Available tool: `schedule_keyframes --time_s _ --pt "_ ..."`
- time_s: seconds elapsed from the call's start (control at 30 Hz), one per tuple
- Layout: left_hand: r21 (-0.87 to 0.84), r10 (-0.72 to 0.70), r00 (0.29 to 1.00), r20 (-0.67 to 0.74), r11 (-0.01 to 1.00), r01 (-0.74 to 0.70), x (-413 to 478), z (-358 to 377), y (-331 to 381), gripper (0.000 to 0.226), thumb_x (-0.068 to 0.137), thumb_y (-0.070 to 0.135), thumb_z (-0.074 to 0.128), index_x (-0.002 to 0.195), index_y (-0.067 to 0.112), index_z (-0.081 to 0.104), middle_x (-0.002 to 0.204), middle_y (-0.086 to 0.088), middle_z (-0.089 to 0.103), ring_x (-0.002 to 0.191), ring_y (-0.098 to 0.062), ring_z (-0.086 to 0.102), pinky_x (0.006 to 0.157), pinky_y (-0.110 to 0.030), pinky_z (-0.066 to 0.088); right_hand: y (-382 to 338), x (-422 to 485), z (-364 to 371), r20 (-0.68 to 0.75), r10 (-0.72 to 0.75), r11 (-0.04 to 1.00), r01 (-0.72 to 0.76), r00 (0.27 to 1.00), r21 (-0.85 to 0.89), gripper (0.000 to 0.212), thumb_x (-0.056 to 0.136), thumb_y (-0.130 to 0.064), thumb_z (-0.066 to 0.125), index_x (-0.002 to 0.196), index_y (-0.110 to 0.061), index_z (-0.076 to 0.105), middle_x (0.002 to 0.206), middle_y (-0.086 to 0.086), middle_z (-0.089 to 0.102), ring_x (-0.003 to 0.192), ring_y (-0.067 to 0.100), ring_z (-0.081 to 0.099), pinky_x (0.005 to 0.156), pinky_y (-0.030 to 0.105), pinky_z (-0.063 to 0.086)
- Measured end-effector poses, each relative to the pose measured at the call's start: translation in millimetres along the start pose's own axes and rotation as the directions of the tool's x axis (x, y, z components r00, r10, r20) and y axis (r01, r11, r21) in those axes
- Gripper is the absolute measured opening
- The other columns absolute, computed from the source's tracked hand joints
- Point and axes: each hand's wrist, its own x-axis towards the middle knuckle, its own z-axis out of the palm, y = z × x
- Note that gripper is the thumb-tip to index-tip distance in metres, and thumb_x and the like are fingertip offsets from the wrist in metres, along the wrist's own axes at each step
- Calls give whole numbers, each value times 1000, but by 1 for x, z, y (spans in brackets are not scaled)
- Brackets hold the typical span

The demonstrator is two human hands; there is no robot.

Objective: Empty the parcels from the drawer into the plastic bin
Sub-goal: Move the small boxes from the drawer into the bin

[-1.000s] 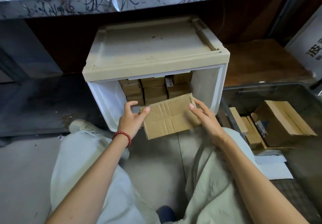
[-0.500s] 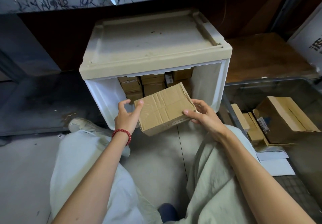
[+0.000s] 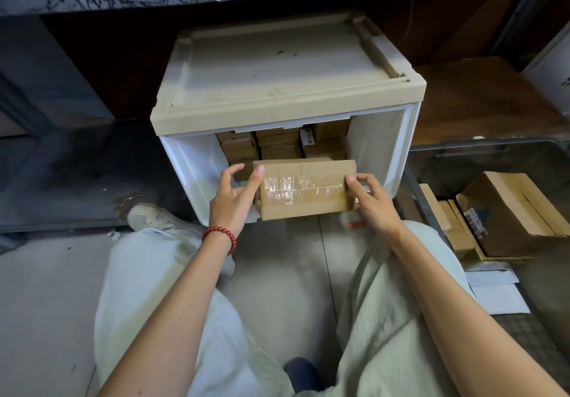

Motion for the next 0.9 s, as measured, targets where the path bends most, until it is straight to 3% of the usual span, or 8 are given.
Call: schedule_keyframes --time_s 0.13,0.23,0.37,0.47,0.57,0.73,0.8,0.9 --pt "-20 12 1000 14 1000 -11 -2 -2 2 79 59 82 52 126 41 44 91 18 61 104 -15 59 94 -40 49 0 -1 1 -1 -8 1000 8 1000 -14 37 95 -49 49 124 -28 55 99 -3 57 86 14 55 54 34 59" --pt "-10 42 995 91 999 -41 -3 -1 1 95 48 83 61 131 40 45 108 11 60 108 -11 57 89 -29 49 0 -1 3 -11 -7 997 6 1000 -75 38 95 -50 49 129 -35 48 95 -3 58 79 13 57 50 33 58" --pt "106 67 972 226 990 -93 1 -4 -6 120 34 83 71 141 41 36 128 1 46 118 -14 50 102 -37 45 0 -3 5 2 -9 983 9 1000 -181 42 97 -51 42 132 -28 47 98 1 56 79 14 60 51 29 58" --pt "164 50 977 205 983 -85 1 -7 -5 114 40 75 74 142 38 37 125 3 41 113 -10 45 100 -36 43 -2 -5 3 -16 -25 980 22 1000 -198 41 96 -52 43 123 -26 58 102 2 62 79 10 58 59 27 56" --pt "174 31 986 165 983 -60 -1 -8 -7 112 36 89 62 131 31 48 124 2 48 109 -13 52 94 -37 50 -6 -8 2 8 -17 995 18 1000 -97 46 93 -59 42 118 -27 64 110 -1 63 90 11 58 66 23 49" --pt "1 -47 990 135 999 48 -7 -7 0 91 49 81 60 115 21 41 110 5 54 97 -12 57 68 -24 46 -9 -15 2 200 -11 1000 14 980 -10 79 74 -83 39 132 -32 54 135 -9 55 124 12 49 101 31 39" --pt "-27 -4 989 145 1000 9 -10 -4 3 88 50 77 64 115 25 37 110 8 53 103 -14 57 72 -24 49 -9 -20 1 259 -52 998 38 965 56 78 73 -80 52 133 -31 50 130 -12 58 121 9 54 98 28 45" --pt "-45 75 972 224 997 -66 -15 5 8 96 47 73 72 125 34 32 126 5 49 113 -13 52 82 -23 49 -10 -21 -7 227 -155 987 144 962 66 70 70 -55 74 130 -29 48 124 -11 62 110 2 60 83 14 49"
